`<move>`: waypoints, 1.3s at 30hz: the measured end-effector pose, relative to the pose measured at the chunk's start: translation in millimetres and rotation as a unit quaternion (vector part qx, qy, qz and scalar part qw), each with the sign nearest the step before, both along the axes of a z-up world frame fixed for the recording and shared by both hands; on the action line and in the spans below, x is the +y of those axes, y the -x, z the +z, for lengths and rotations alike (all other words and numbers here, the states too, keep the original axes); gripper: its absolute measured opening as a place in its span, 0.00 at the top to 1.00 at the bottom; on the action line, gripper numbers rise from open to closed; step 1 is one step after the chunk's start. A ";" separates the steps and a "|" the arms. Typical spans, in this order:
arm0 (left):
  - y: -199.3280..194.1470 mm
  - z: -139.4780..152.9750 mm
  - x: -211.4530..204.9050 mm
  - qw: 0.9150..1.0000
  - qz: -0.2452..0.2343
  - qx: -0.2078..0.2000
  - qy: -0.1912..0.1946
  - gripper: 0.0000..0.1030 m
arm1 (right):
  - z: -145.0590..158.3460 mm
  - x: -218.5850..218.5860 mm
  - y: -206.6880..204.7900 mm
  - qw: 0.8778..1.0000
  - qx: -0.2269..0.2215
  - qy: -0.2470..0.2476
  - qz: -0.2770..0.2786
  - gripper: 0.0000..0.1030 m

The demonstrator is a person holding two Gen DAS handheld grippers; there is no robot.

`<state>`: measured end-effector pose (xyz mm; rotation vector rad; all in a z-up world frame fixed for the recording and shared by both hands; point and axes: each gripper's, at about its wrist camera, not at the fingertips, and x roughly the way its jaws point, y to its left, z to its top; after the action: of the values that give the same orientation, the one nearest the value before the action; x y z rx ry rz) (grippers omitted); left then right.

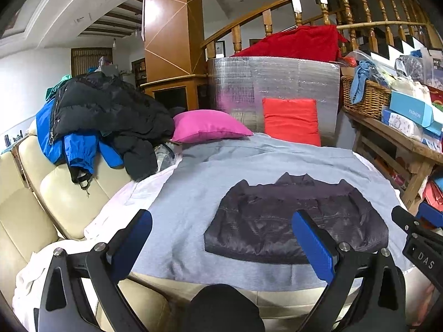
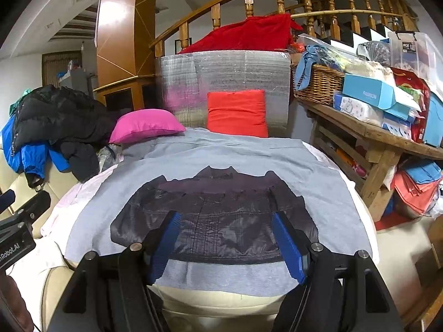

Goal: Fold large clothes

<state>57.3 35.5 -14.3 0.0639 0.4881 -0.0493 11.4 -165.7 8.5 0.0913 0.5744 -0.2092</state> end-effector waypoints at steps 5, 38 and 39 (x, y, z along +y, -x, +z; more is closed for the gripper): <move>-15.3 -10.8 3.8 1.000 0.010 0.011 0.003 0.02 | -10.1 0.1 -19.0 1.000 0.015 0.001 0.000 0.30; -87.1 -21.2 -56.1 0.999 -0.019 0.045 0.007 0.02 | -39.0 -77.2 -74.3 0.997 0.055 -0.003 -0.046 0.30; -85.2 -19.0 -57.0 0.999 -0.026 0.043 0.009 0.02 | -37.3 -78.2 -72.8 0.997 0.054 -0.003 -0.047 0.30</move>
<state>142.6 -21.5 -33.3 0.0568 0.5711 -0.1069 84.2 -243.9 -28.8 0.1132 0.6786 -0.3059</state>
